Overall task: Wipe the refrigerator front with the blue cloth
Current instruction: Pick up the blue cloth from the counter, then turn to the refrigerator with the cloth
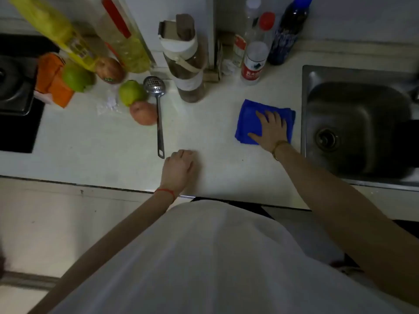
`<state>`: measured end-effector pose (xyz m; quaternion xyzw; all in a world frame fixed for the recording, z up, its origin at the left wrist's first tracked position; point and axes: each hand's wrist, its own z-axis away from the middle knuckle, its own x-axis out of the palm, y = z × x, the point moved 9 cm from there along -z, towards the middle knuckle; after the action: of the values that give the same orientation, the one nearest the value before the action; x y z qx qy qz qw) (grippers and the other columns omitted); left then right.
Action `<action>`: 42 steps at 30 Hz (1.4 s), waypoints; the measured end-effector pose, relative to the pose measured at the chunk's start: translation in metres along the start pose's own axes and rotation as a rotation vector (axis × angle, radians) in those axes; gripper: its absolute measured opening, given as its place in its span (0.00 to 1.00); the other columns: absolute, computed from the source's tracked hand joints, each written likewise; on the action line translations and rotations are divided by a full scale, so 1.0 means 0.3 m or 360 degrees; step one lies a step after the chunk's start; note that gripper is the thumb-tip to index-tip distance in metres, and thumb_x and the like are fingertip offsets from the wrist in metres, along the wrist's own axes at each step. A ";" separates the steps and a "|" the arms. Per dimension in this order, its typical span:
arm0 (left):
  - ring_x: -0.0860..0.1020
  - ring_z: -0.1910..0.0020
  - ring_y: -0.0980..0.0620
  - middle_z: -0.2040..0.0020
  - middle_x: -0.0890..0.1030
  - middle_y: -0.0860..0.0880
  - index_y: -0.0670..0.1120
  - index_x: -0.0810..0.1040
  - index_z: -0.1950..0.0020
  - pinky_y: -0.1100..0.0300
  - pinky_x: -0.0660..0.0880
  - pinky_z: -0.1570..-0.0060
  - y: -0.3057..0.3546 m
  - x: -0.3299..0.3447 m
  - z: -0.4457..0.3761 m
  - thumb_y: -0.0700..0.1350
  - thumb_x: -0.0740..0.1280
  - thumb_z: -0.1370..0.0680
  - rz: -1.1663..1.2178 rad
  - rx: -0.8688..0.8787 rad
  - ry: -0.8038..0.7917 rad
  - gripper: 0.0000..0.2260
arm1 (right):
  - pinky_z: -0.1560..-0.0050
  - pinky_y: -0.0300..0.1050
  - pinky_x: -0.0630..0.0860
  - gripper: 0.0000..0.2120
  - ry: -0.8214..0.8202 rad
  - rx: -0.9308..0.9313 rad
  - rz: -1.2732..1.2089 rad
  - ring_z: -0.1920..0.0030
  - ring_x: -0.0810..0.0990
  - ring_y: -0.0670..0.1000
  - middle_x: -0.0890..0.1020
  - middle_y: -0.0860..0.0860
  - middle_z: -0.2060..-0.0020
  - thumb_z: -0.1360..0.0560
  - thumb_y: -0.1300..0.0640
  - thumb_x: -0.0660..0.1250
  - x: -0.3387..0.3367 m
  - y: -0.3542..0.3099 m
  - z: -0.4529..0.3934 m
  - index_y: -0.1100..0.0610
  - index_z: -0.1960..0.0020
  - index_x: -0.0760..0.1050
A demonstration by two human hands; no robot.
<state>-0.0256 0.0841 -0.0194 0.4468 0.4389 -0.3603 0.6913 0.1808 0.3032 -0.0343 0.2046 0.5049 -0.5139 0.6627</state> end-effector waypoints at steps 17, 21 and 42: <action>0.80 0.52 0.40 0.48 0.82 0.42 0.42 0.79 0.42 0.48 0.79 0.55 0.014 -0.026 0.153 0.51 0.54 0.23 0.0264 -0.0280 0.0023 0.21 | 0.52 0.54 0.76 0.20 0.0294 -0.0288 -0.0194 0.54 0.77 0.61 0.79 0.61 0.53 0.22 0.48 0.58 0.067 -0.046 0.238 0.62 0.38 0.72; 0.80 0.50 0.47 0.46 0.82 0.46 0.45 0.78 0.40 0.57 0.74 0.53 -0.022 0.021 0.316 0.44 0.63 0.21 0.0561 -0.0654 0.0062 0.12 | 0.57 0.44 0.70 0.19 0.0109 -0.0477 -0.0403 0.56 0.77 0.55 0.79 0.56 0.54 0.21 0.47 0.63 0.096 -0.097 0.347 0.59 0.38 0.73; 0.80 0.44 0.38 0.47 0.82 0.34 0.33 0.81 0.46 0.60 0.65 0.54 0.188 0.735 1.995 0.45 0.62 0.19 0.1877 -0.2811 0.0382 0.15 | 0.57 0.48 0.71 0.15 -0.0842 -0.1226 0.0350 0.51 0.78 0.61 0.79 0.62 0.50 0.22 0.50 0.66 0.715 -0.445 0.858 0.60 0.44 0.75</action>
<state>0.2733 -0.4792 -0.0783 -0.0379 0.3243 0.5227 0.7875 0.1722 -0.0538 -0.0854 -0.1415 0.4481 -0.2506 0.8464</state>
